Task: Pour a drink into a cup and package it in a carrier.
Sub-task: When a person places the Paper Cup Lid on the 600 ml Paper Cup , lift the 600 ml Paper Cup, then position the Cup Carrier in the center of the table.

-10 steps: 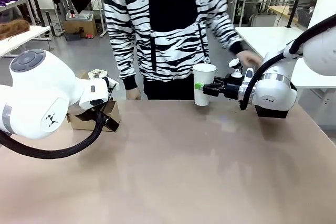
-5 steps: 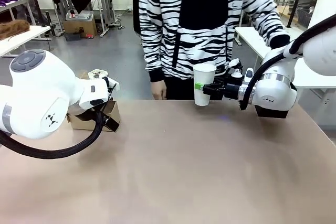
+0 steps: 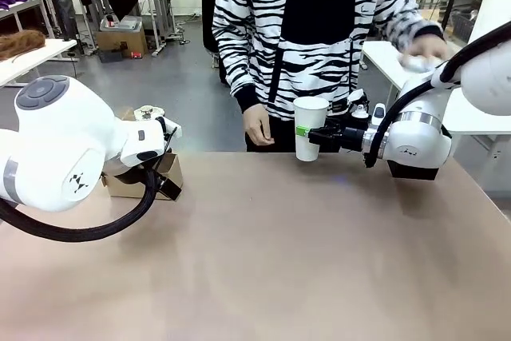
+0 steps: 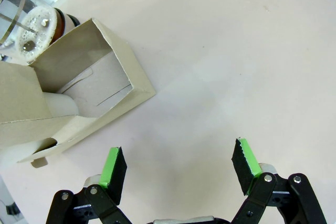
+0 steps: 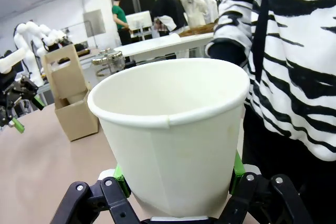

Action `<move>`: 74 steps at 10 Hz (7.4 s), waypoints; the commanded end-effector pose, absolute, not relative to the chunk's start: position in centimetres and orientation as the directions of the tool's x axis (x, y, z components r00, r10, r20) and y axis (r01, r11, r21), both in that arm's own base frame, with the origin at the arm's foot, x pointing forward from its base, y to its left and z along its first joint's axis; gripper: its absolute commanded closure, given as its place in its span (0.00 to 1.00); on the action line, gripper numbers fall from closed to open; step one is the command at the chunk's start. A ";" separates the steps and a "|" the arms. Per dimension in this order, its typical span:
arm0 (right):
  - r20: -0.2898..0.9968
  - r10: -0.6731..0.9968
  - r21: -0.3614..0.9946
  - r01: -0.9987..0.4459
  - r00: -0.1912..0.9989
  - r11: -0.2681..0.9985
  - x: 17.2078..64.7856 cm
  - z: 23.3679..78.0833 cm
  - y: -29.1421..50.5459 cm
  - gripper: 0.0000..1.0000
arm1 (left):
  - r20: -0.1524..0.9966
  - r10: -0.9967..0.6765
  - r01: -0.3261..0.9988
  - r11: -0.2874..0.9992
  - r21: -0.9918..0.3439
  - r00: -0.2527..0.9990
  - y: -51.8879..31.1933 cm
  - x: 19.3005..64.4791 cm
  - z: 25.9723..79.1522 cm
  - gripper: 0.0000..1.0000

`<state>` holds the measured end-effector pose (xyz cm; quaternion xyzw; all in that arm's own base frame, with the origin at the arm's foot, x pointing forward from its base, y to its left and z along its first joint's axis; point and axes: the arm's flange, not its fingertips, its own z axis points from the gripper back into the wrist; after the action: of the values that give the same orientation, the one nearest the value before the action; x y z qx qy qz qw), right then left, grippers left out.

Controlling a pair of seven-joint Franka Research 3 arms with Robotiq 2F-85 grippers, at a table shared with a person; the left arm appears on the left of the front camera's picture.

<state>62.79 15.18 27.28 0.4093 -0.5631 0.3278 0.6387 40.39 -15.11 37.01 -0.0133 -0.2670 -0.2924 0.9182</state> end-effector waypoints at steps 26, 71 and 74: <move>0.986 -0.058 0.164 -0.875 0.154 0.456 62.7 27.7 15.4 0.20 | 0.499 -0.530 0.545 0.828 0.131 0.686 -15.1 40.4 37.0 0.00; 0.992 -0.094 0.111 -0.913 0.081 0.392 47.5 58.3 10.2 0.20 | 0.426 -0.337 0.323 0.940 0.106 0.840 -15.8 40.2 56.0 0.00; 0.992 -0.094 0.111 -0.913 0.081 0.392 47.5 58.3 10.2 0.20 | 0.389 -0.204 0.202 0.978 0.046 0.899 -12.1 45.5 56.5 0.00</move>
<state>47.31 10.00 58.04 0.4322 -0.5744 0.3415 0.6055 43.76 -11.97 56.70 0.0015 -0.2119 -0.1321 0.9683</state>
